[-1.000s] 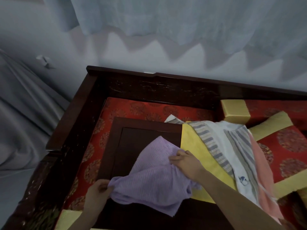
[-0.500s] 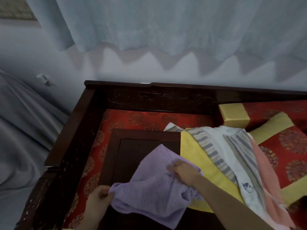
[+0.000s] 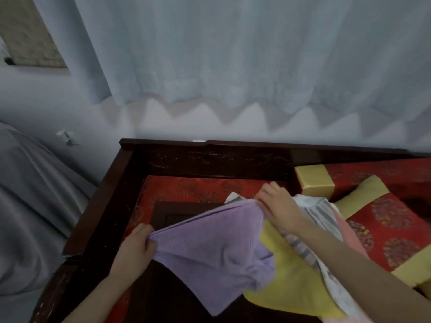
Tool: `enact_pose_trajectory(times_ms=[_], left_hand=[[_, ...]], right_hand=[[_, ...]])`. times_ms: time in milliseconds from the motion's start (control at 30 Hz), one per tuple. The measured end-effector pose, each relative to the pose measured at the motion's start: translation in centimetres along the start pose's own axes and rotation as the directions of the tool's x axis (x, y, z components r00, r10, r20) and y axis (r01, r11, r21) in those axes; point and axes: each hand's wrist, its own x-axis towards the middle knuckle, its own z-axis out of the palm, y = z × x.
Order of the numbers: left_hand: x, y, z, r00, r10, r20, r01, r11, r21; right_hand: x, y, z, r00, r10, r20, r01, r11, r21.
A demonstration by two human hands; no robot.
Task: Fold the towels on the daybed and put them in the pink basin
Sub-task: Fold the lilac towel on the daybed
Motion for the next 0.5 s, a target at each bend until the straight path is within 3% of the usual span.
enact_pose_trajectory(times_ms=[100, 233, 300, 433, 500], left_hand=[[3.1, 3.5, -3.2, 0.996, 0.026, -0.089, -0.035, 0.994, -0.106], [6.6, 8.6, -8.8, 0.972, 0.118, -0.205, -0.167, 0.956, -0.240], [8.3, 11.1, -11.2, 0.953, 0.087, -0.291, -0.188, 0.922, -0.339], [11.1, 13.0, -14.1, 0.961, 0.027, -0.276, -0.173, 0.836, -0.520], [11.5, 12.8, -15.3, 0.963, 0.124, -0.240, -0.223, 0.866, -0.448]], right_hand=[[1.9, 0.8, -6.3, 0.996, -0.015, -0.088, 0.016, 1.000, 0.008], [3.9, 0.8, -13.6, 0.981, 0.143, -0.128, -0.079, 0.910, 0.407], [4.8, 0.7, -15.8, 0.974, 0.178, -0.140, -0.087, 0.864, 0.495], [5.5, 0.8, -18.4, 0.991, 0.133, -0.017, -0.095, 0.784, 0.614], [5.4, 0.9, -18.7, 0.995, 0.097, 0.009, -0.082, 0.783, 0.616]])
